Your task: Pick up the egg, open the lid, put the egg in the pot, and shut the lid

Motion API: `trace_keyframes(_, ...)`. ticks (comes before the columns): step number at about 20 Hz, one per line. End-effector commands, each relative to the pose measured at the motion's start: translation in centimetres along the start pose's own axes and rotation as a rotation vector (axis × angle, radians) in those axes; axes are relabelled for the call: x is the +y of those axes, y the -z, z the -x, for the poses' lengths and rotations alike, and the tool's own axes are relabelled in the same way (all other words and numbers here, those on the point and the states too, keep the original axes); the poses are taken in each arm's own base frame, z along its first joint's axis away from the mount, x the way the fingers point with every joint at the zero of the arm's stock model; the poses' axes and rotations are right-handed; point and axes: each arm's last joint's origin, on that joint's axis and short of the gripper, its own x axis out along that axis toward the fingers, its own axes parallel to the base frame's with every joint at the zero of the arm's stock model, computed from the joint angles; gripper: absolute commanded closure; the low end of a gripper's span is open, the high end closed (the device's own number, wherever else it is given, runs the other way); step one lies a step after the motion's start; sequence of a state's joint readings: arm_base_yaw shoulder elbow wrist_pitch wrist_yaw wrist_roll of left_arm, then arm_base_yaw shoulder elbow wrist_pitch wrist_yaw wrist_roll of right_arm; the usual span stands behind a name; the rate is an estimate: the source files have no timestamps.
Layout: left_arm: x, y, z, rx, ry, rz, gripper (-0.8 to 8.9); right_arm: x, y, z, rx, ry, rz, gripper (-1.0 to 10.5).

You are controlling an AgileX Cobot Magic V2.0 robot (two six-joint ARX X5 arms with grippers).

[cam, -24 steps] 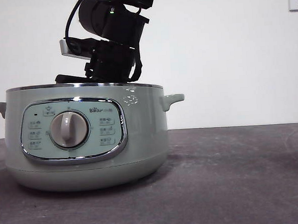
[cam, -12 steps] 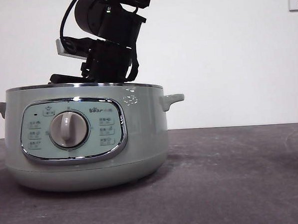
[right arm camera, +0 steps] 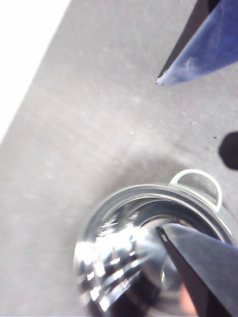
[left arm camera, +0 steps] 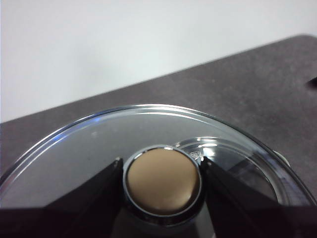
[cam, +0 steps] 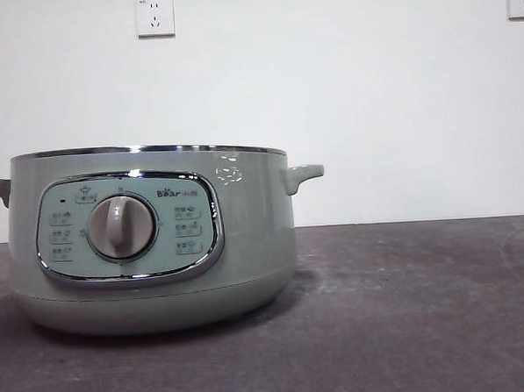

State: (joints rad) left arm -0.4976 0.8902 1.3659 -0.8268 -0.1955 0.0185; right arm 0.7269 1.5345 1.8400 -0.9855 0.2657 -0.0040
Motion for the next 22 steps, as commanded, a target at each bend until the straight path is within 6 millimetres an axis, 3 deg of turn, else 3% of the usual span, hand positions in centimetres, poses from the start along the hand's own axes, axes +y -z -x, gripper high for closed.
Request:
trace_keyframes(1,-0.5,-1.2,-1.9,-0.052,0.047,0.007,8.22,-0.5,0.2,2.5,-0.044,-0.004,-0.023,4.8)
trace_keyframes(4,-1.3,-1.4,-5.4,-0.014,0.08,0.02,8.22,-1.4,0.5,5.8,-0.11,-0.004,-0.041,4.8)
trace_keyframes(8,-2.8,-0.3,-8.6,0.014,0.113,0.026,8.22,-2.1,1.4,8.1,-0.12,-0.001,-0.044,4.8)
trace_keyframes(22,-5.0,5.8,-13.5,-0.061,0.134,0.11,8.22,-2.7,2.9,10.3,-0.07,0.0,-0.033,4.8)
